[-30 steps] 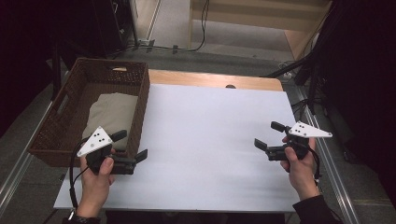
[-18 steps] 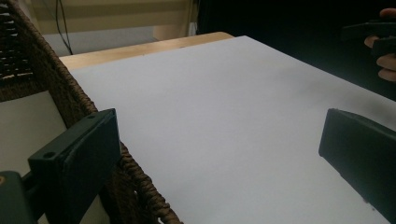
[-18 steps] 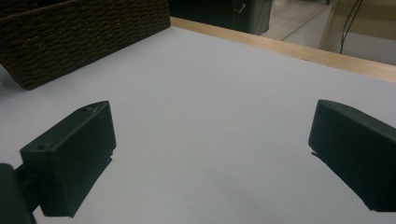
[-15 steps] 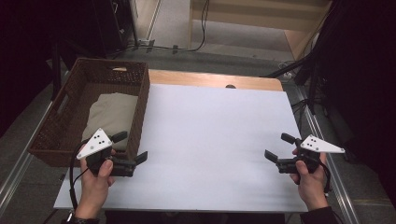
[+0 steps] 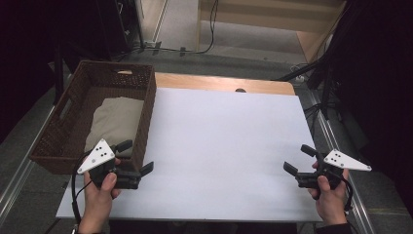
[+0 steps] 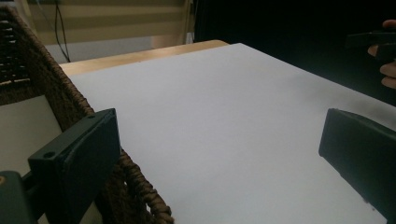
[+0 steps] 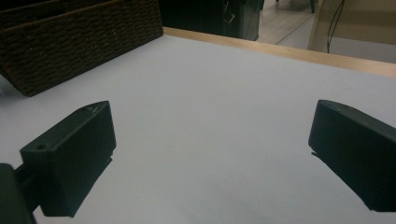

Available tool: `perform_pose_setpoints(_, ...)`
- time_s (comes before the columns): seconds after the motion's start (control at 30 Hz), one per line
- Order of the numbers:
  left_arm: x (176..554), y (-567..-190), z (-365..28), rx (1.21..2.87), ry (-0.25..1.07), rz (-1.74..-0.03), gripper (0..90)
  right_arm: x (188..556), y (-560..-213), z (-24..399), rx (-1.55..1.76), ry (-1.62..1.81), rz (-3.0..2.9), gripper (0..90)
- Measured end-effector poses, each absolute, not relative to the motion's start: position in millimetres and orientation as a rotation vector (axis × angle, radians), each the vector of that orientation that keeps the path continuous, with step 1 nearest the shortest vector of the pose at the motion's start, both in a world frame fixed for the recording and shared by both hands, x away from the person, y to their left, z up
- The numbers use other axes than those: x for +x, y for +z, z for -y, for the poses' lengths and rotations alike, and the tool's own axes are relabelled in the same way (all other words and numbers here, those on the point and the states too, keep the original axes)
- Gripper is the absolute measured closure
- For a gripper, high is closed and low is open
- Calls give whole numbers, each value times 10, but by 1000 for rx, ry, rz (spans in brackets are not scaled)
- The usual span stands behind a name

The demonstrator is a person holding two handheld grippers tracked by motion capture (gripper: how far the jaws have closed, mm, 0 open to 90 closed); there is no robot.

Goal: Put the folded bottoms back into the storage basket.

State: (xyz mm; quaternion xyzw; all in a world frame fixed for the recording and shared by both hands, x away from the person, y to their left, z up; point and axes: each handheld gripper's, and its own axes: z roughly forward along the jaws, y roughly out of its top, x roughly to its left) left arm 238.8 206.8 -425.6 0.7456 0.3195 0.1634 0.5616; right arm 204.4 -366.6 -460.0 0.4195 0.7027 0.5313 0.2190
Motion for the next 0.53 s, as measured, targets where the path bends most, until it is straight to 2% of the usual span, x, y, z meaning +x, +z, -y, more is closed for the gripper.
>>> perform_pose_setpoints(0.53,2342,-4291,-2205,1710,362,-768,0,1993,-4712,3565,1159,1452,-1981,0)
